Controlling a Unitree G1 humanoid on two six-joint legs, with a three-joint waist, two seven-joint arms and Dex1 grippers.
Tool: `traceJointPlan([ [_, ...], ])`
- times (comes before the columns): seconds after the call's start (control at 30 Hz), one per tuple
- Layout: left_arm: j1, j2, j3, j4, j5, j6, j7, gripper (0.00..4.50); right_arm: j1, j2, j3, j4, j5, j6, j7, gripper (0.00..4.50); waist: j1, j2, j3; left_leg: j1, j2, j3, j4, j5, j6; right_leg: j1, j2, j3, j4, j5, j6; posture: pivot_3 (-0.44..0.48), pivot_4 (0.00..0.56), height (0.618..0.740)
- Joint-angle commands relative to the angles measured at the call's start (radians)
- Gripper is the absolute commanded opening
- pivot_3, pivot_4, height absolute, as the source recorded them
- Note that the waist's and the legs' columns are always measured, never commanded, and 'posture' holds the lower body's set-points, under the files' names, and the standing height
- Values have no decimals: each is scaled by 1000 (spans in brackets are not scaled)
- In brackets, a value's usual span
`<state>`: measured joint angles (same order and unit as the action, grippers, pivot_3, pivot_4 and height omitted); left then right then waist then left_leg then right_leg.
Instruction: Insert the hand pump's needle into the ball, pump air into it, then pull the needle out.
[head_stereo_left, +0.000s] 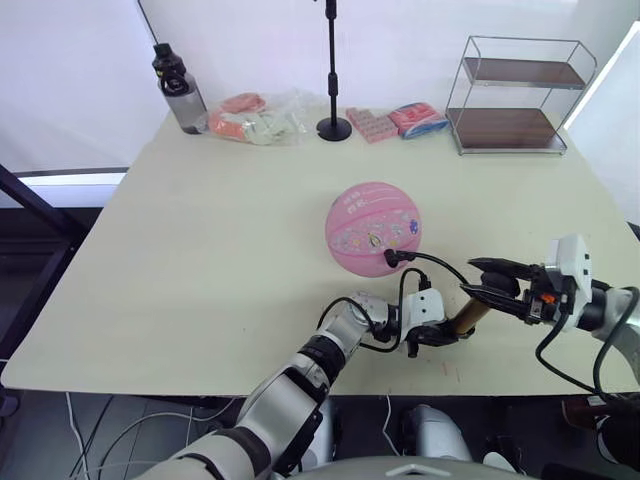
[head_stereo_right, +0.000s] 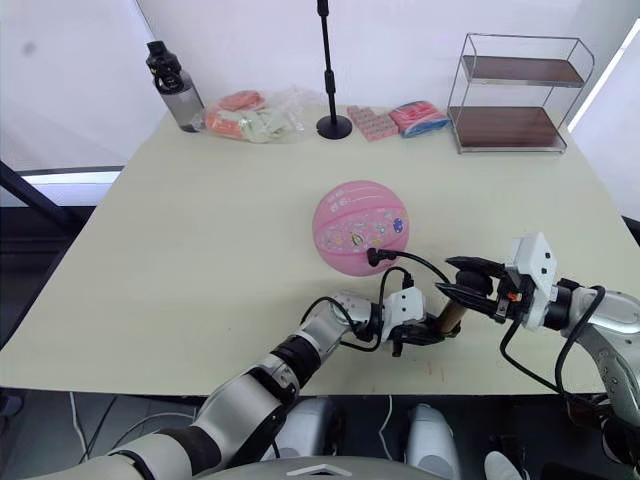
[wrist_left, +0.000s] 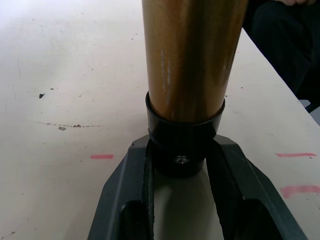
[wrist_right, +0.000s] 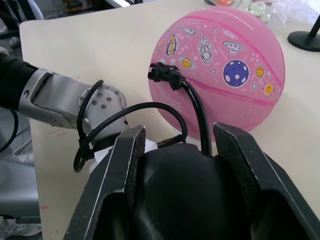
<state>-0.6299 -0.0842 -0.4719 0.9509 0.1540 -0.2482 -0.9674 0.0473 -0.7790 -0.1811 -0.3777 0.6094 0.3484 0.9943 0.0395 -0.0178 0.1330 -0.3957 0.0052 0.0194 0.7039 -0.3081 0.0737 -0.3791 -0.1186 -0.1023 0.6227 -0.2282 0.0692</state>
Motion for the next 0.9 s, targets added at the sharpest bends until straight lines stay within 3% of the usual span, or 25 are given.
traceJointPlan([
  [0.03,24,13,-29,67,46,42,-18,1072,19,-20,-9,-2,18,55,9,1633,1,0,0,0,0,0,0,0,0,0,0,0,0,0,0,0,150,740],
  [0.27,20,12,-28,78,48,38,-15,1072,-58,-114,-169,-70,200,180,19,1633,3,8,5,-2,-2,0,0,0,0,0,-5,-1,0,0,0,0,150,740],
  [0.4,19,12,-29,81,50,38,-17,1072,-148,-188,-297,-81,391,302,12,1633,3,12,9,-3,-2,0,0,0,1,-1,-5,-1,0,0,0,0,150,740],
  [0.9,23,17,-32,79,53,35,-24,1072,-367,-369,-454,14,618,516,-29,1633,3,13,12,-4,-2,-1,0,-1,1,-1,-7,-3,0,0,0,0,150,740],
])
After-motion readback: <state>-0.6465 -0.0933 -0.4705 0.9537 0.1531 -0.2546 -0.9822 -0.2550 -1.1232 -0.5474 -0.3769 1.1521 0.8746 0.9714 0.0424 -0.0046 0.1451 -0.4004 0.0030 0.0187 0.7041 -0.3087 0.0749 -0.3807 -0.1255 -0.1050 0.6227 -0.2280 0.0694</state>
